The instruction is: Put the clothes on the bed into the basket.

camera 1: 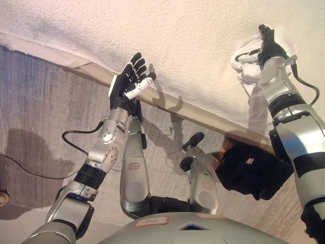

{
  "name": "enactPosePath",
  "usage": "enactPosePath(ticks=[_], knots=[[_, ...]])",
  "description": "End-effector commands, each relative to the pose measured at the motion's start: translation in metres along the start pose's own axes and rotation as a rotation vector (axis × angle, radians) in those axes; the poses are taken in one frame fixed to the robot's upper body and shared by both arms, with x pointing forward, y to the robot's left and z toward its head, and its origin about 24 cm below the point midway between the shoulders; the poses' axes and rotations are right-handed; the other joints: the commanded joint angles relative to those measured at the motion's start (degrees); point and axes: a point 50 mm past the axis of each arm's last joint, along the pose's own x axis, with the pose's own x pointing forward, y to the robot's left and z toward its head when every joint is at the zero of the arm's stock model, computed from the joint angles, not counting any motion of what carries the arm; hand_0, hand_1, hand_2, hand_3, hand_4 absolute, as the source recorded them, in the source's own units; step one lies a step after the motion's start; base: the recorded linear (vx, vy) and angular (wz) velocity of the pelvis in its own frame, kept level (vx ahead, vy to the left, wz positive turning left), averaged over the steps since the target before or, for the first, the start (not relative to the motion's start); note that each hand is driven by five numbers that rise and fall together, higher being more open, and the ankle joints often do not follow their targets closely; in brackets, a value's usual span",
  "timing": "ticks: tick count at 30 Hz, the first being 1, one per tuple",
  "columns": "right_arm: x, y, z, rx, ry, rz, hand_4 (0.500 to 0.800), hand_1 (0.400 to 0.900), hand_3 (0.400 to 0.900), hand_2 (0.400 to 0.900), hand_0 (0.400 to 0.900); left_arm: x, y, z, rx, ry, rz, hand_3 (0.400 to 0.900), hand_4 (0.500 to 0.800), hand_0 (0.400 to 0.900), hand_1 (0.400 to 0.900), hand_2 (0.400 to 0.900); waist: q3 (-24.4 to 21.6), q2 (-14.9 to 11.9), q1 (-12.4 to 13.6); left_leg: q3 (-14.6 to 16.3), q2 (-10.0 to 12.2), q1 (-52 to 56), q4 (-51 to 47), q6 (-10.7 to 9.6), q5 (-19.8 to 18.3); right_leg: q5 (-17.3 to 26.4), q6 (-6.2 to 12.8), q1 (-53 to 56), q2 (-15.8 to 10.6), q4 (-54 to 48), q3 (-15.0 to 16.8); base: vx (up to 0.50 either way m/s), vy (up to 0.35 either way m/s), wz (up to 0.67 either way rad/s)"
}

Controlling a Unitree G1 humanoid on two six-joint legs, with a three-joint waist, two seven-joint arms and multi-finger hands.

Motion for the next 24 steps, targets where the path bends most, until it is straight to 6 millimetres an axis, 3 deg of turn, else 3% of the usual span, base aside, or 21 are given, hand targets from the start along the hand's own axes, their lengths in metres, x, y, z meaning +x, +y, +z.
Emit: enactPosePath(ticks=[1, 6, 15, 17, 24], knots=[[0.007, -0.055, -0.041, -0.032, 0.181, -0.078, 0.5, 0.4, 0.4, 0.4, 0.4, 0.007, -0.025, 0.033, -0.057, -0.163, -0.12, 0.9, 0.8, 0.9, 0.9, 0.9, 1.6, 1.3, 1.7, -3.3, -0.3, -2.0, 4.4, -3.0, -3.9, -2.2, 3.76, 3.6, -0.8, 5.3, -0.4, 0.04, -0.024, 0.09], [0.01, -0.054, -0.022, 0.035, 0.146, -0.057, 0.5, 0.4, 0.4, 0.4, 0.4, 0.01, -0.024, 0.035, -0.051, -0.161, -0.116, 0.9, 0.8, 0.9, 0.9, 0.9, 1.5, 0.6, 1.9, -3.7, -0.7, -1.7, 4.0, -3.0, -3.9, -1.9, 3.75, 4.6, -0.3, 4.1, -0.3, 0.02, -0.016, 0.04], [0.008, -0.024, 0.015, 0.115, 0.052, 0.025, 0.5, 0.4, 0.4, 0.4, 0.4, 0.012, -0.017, 0.039, -0.049, -0.171, -0.067, 0.9, 0.8, 0.9, 0.9, 0.9, 1.3, -0.5, 0.8, -3.4, -0.8, -0.4, 3.9, -2.8, -4.2, -1.3, 3.64, 6.0, 0.2, 2.8, 0.1, 0.0, 0.001, -0.01], [0.006, -0.021, -0.005, 0.101, 0.128, 0.043, 0.5, 0.4, 0.4, 0.4, 0.4, 0.013, -0.024, 0.035, -0.056, -0.154, -0.104, 0.9, 0.8, 0.9, 0.9, 0.9, 1.0, 0.2, 1.4, -3.7, -1.2, -0.3, 3.9, -2.6, -4.2, -1.3, 3.82, 6.8, 0.1, 2.5, -0.6, 0.02, -0.02, 0.13], [0.003, -0.019, -0.027, 0.111, 0.19, 0.042, 0.5, 0.4, 0.4, 0.4, 0.4, 0.012, -0.031, 0.03, -0.052, -0.137, -0.165, 0.9, 0.8, 0.9, 0.9, 0.9, -1.0, 1.1, 2.9, -3.8, -1.7, 2.2, 3.1, -2.5, -4.0, -0.6, 4.52, 9.8, 0.1, 0.6, -1.5, 0.01, -0.011, 0.07]])
